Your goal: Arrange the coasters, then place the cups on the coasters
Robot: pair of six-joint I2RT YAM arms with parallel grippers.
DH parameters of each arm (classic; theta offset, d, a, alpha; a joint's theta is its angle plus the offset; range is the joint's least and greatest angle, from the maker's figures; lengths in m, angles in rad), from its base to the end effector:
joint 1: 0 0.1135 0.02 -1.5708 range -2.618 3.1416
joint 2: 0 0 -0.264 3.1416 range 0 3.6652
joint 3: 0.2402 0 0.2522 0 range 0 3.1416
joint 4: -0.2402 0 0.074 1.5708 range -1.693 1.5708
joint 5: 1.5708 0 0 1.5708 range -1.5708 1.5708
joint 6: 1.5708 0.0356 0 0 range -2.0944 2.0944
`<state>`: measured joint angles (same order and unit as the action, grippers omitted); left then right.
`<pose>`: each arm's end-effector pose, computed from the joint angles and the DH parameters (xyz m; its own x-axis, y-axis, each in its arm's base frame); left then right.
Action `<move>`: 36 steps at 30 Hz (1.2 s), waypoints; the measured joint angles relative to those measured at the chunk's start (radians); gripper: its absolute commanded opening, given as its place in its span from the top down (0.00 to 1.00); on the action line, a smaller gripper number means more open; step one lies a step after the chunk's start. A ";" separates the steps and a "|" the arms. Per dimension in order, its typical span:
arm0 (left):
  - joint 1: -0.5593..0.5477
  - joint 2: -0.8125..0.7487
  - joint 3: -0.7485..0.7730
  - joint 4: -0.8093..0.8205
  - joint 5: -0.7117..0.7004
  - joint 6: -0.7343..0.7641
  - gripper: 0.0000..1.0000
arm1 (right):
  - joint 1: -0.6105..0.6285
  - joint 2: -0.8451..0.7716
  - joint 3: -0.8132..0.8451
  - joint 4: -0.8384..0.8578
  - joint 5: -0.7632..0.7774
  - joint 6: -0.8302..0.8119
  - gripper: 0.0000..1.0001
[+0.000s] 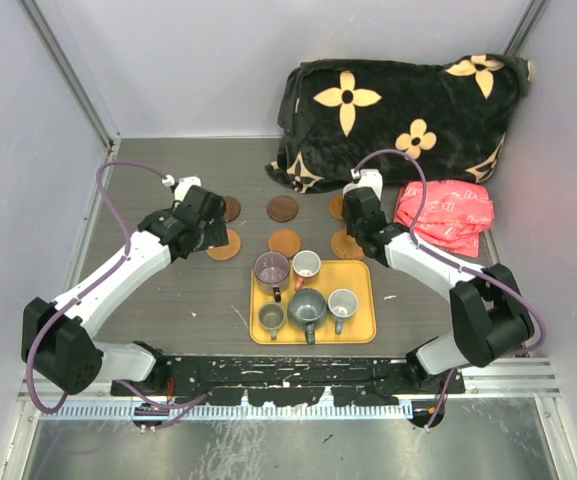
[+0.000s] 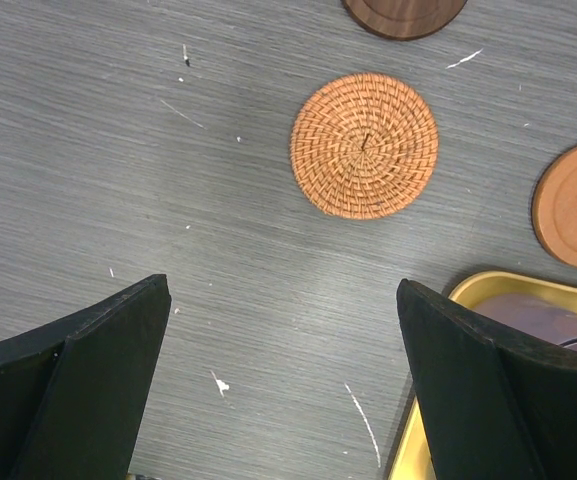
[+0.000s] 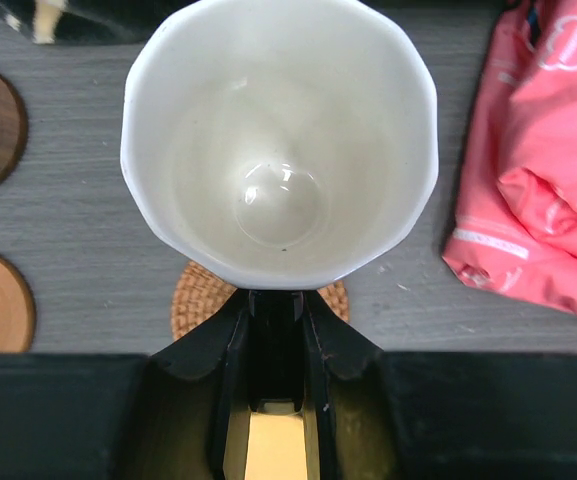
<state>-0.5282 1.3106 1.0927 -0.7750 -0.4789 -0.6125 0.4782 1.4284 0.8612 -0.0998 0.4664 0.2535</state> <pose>0.2345 -0.1178 0.2858 -0.7241 -0.1682 -0.6689 -0.2278 0.9737 0.0018 0.2777 0.1259 0.2284 -0.5561 -0.0359 -0.8303 0.0435 0.9964 -0.0722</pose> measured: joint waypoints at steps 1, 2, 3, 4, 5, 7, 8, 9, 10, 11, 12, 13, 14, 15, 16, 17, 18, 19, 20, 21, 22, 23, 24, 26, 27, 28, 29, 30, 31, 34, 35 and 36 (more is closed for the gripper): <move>0.000 0.000 0.003 -0.001 -0.002 0.000 0.02 | -0.001 0.017 0.009 0.013 -0.008 -0.006 0.99; 0.000 0.000 0.005 0.000 -0.005 0.000 0.02 | -0.001 0.035 0.020 0.029 -0.018 -0.012 0.99; 0.000 0.000 0.005 -0.001 -0.006 0.000 0.02 | -0.001 0.050 0.029 0.041 -0.026 -0.016 0.99; 0.000 0.000 0.005 -0.002 -0.008 0.000 0.02 | -0.001 0.062 0.036 0.054 -0.032 -0.019 0.99; 0.000 0.000 0.005 -0.003 -0.008 0.000 0.02 | -0.001 0.072 0.042 0.068 -0.039 -0.022 0.99; 0.000 0.000 0.005 -0.004 -0.014 0.000 0.02 | -0.002 0.092 0.053 0.092 -0.049 -0.028 0.99; 0.000 0.000 0.005 -0.005 -0.016 0.000 0.02 | -0.002 0.099 0.057 0.106 -0.053 -0.033 0.99; 0.000 0.000 0.005 -0.005 -0.017 0.000 0.02 | -0.003 0.107 0.059 0.117 -0.058 -0.037 0.99; 0.000 0.000 0.005 -0.005 -0.019 0.001 0.02 | -0.005 0.114 0.061 0.129 -0.063 -0.041 0.99; 0.000 0.000 0.005 -0.005 -0.021 0.001 0.02 | -0.006 0.120 0.063 0.137 -0.068 -0.043 0.99; 0.000 0.000 0.005 -0.005 -0.022 0.001 0.02 | -0.009 0.127 0.064 0.146 -0.073 -0.046 0.99; 0.000 0.000 0.005 -0.006 -0.023 0.001 0.02 | -0.011 0.136 0.067 0.154 -0.077 -0.049 0.99; 0.000 0.000 0.005 -0.006 -0.023 0.001 0.02 | -0.014 0.145 0.071 0.159 -0.080 -0.052 0.99; 0.000 0.000 0.005 -0.006 -0.023 0.001 0.02 | -0.018 0.152 0.074 0.161 -0.083 -0.056 0.99; 0.000 0.000 0.005 -0.006 -0.023 0.002 0.02 | -0.021 0.158 0.078 0.161 -0.085 -0.059 0.99; 0.000 0.000 0.005 -0.006 -0.023 0.001 0.02 | -0.024 0.165 0.080 0.164 -0.087 -0.062 0.99; 0.000 0.000 0.005 -0.007 -0.023 0.002 0.02 | -0.027 0.171 0.082 0.167 -0.090 -0.064 0.99; 0.000 0.000 0.005 -0.007 -0.023 0.002 0.02 | -0.031 0.177 0.086 0.169 -0.092 -0.065 0.99; 0.000 0.000 0.005 -0.008 -0.023 0.002 0.02 | -0.035 0.185 0.089 0.174 -0.094 -0.067 0.99; 0.000 0.000 0.005 -0.008 -0.023 0.002 0.02 | -0.039 0.192 0.093 0.177 -0.095 -0.068 1.00; 0.000 0.000 0.005 -0.008 -0.023 0.002 0.02 | -0.042 0.198 0.097 0.180 -0.097 -0.068 0.99; 0.000 0.000 0.005 -0.008 -0.023 0.002 0.02 | -0.045 0.204 0.100 0.183 -0.101 -0.068 0.99; 0.000 0.000 0.005 -0.008 -0.023 0.002 0.02 | -0.048 0.209 0.103 0.185 -0.104 -0.068 0.99; 0.000 0.000 0.005 -0.008 -0.023 0.002 0.02 | -0.053 0.216 0.107 0.189 -0.111 -0.069 0.99; 0.000 0.000 0.005 -0.008 -0.023 0.002 0.02 | -0.055 0.219 0.109 0.190 -0.114 -0.069 0.99; 0.000 0.000 0.005 -0.008 -0.023 0.002 0.02 | -0.057 0.222 0.111 0.190 -0.117 -0.069 0.99; 0.000 0.000 0.005 -0.008 -0.023 0.002 0.02 | -0.058 0.224 0.112 0.194 -0.121 -0.069 0.99; 0.000 0.000 0.005 -0.008 -0.023 0.002 0.02 | -0.063 0.226 0.112 0.196 -0.124 -0.068 0.99; 0.000 0.000 0.005 -0.008 -0.023 0.002 0.02 | -0.064 0.228 0.112 0.199 -0.128 -0.068 0.99; 0.000 0.000 0.005 -0.008 -0.023 0.002 0.02 | -0.068 0.235 0.112 0.201 -0.138 -0.068 0.99; 0.000 0.000 0.005 -0.008 -0.023 0.002 0.02 | -0.068 0.241 0.112 0.202 -0.140 -0.068 1.00; 0.000 0.000 0.005 -0.008 -0.023 0.002 0.02 | -0.068 0.246 0.112 0.203 -0.142 -0.068 1.00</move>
<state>-0.5282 1.3106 1.0981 -0.7830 -0.5018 -0.6102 0.4099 1.6749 0.9733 0.1036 0.3248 0.1856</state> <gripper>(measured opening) 0.983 0.263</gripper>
